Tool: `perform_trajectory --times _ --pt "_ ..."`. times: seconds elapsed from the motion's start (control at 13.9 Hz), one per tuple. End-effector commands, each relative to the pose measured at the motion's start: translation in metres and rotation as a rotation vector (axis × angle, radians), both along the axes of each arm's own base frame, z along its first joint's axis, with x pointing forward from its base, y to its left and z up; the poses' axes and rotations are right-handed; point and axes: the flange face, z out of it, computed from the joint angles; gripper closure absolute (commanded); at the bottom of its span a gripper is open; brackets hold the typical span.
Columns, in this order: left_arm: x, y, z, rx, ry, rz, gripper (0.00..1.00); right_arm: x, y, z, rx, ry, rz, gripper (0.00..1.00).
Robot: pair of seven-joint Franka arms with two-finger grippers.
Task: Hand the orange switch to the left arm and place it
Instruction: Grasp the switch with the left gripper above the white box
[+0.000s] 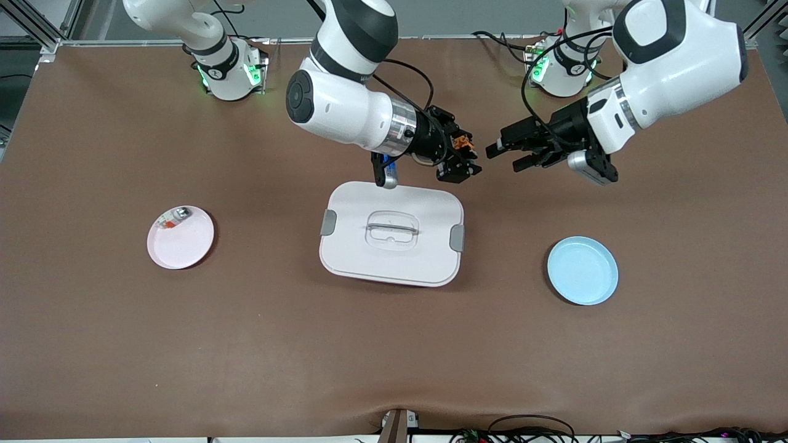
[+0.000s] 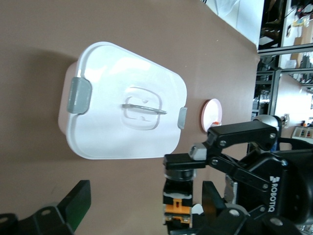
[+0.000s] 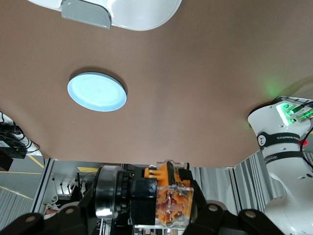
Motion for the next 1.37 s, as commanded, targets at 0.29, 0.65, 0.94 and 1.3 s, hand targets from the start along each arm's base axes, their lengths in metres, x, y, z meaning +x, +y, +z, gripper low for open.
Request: perform_trajectory --times 0.29,0.65,0.94,1.3 --pt "-0.025 -0.019 -0.017 -0.054 -0.105 0.007 0.17 0.002 0.009 0.000 0.019 0.017 -0.015 0.72" --pt "-0.028 -0.032 -0.023 -0.069 -0.100 0.014 0.29 0.003 0.010 -0.003 0.016 0.020 -0.015 0.72" --pt "-0.033 -0.046 -0.030 -0.083 -0.103 0.041 0.44 0.002 0.010 -0.003 0.016 0.021 -0.014 0.72" --pt "-0.034 -0.051 -0.037 -0.078 -0.097 0.040 0.89 0.002 0.010 -0.003 0.016 0.022 -0.015 0.72"
